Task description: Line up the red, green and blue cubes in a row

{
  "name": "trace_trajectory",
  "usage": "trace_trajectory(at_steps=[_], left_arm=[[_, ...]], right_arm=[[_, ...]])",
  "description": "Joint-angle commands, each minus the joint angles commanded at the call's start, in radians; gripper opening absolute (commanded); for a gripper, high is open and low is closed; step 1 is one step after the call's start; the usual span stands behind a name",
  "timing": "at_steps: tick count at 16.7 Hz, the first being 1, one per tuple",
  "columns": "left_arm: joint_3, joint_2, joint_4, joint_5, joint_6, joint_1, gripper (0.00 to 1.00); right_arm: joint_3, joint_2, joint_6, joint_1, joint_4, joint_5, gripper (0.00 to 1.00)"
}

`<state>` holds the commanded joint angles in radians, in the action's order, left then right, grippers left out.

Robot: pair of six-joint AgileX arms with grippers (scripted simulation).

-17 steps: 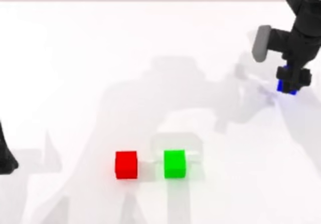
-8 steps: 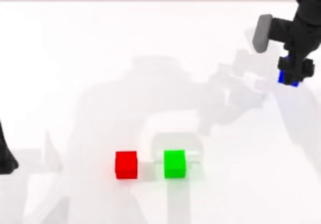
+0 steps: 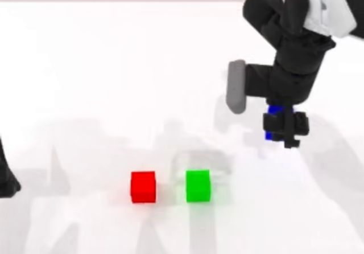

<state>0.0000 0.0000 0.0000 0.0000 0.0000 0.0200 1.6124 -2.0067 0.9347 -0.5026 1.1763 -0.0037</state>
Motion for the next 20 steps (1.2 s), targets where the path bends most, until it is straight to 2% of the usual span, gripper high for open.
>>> trace_trajectory(at_steps=[3, 5, 11, 17, 20], left_arm=[[0.0, 0.0, 0.0, 0.0, 0.0, 0.0, 1.0], [0.0, 0.0, 0.0, 0.0, 0.0, 0.0, 1.0], [0.0, 0.0, 0.0, 0.0, 0.0, 0.0, 1.0], [0.0, 0.0, 0.0, 0.0, 0.0, 0.0, 1.0], [0.0, 0.0, 0.0, 0.0, 0.0, 0.0, 1.0]], right_arm=[[-0.134, 0.099, -0.039, -0.133, -0.029, -0.001, 0.0], [-0.178, 0.137, -0.054, -0.178, -0.04, -0.001, 0.0], [-0.195, 0.134, -0.055, -0.182, -0.055, -0.002, 0.0], [-0.34, 0.073, -0.059, -0.183, -0.275, -0.001, 0.0], [-0.366, 0.061, -0.058, -0.185, -0.305, 0.0, 0.0]])
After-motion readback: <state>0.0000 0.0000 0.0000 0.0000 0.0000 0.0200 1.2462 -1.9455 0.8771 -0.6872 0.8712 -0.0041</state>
